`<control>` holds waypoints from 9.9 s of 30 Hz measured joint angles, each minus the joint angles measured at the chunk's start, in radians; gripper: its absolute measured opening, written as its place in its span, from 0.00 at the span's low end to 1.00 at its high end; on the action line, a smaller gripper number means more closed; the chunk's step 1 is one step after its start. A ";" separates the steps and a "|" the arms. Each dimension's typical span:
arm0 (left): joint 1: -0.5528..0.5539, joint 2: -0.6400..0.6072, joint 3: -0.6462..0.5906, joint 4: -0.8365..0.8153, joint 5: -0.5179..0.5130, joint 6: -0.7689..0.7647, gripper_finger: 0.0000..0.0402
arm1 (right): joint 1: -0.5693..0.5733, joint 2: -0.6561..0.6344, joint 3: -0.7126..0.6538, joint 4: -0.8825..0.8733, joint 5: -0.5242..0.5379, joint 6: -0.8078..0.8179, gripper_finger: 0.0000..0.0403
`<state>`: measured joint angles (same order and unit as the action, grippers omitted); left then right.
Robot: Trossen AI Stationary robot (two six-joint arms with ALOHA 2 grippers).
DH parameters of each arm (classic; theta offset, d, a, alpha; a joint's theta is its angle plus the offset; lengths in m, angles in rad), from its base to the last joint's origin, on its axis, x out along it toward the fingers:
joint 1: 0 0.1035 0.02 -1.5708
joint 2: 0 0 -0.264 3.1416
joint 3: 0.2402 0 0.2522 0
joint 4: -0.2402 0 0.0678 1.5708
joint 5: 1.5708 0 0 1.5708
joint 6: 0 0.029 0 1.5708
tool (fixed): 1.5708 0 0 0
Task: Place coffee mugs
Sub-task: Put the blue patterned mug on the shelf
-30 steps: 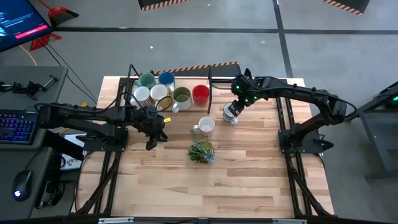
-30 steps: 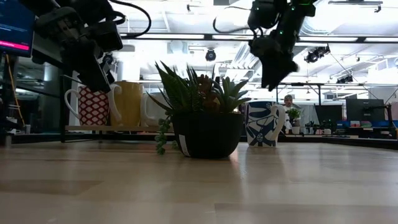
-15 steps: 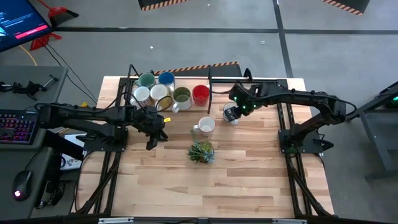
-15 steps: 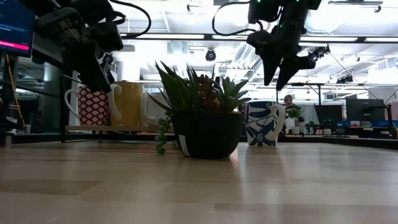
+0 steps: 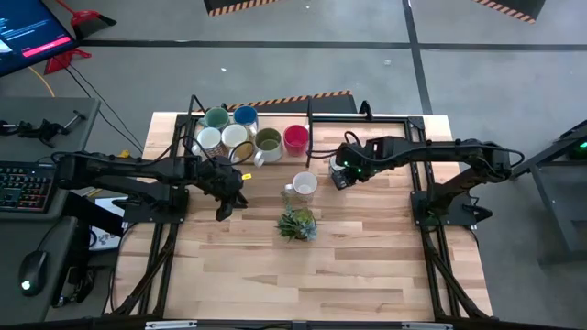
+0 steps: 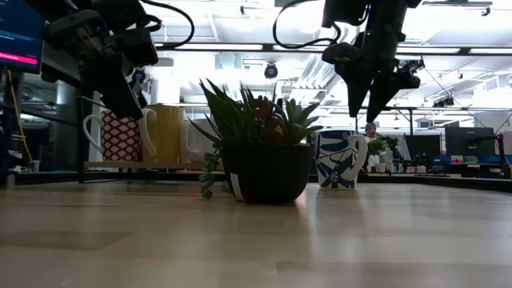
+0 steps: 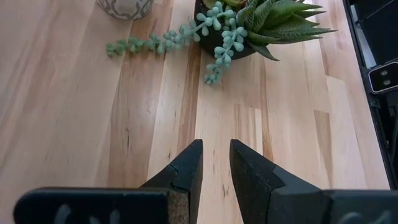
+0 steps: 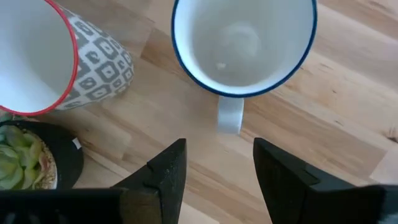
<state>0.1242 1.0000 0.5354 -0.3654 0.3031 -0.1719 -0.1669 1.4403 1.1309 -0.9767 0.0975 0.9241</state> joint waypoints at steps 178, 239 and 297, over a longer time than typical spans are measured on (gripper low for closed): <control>-0.001 0.001 0.000 -0.033 0.010 -0.063 0.18 | -0.275 0.158 -0.015 0.139 0.041 -2.103 0.23; -0.001 0.001 0.000 -0.034 0.010 -0.074 0.18 | -0.084 0.158 0.047 0.090 0.458 -1.832 0.30; 0.000 0.000 0.000 -0.028 -0.003 -0.183 0.18 | -0.121 -0.570 -0.457 0.399 -0.133 -0.458 0.30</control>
<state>0.1242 1.0004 0.5350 -0.3935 0.3000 -0.3546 -0.2874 0.8707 0.6735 -0.5772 -0.0352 0.4660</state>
